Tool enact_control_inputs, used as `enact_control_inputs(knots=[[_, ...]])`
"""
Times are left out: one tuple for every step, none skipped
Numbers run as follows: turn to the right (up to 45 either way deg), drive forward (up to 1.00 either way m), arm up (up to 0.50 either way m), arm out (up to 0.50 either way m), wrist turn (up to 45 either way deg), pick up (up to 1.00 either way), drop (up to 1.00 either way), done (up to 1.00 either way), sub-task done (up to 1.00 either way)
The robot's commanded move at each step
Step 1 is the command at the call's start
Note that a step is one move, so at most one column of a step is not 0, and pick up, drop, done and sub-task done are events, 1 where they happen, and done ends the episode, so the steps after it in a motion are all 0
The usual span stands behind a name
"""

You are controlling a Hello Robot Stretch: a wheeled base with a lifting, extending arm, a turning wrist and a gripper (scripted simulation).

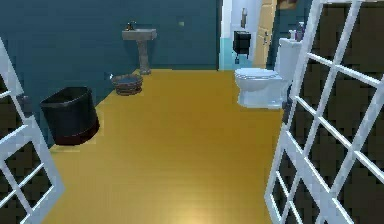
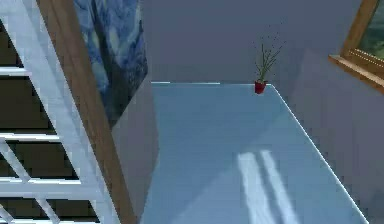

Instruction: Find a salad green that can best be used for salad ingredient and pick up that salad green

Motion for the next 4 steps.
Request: enact_control_inputs(knots=[[0.0,1.00,0.00,0.00,0.0,0.00,0.00,0.00,0.00],[3.0,0.00,0.00,0.00,0.0,0.00,0.00,0.00,0.00],[0.0,1.00,0.00,0.00,0.0,0.00,0.00,0.00,0.00],[0.0,1.00,0.00,0.00,0.0,0.00,0.00,0.00,0.00]])
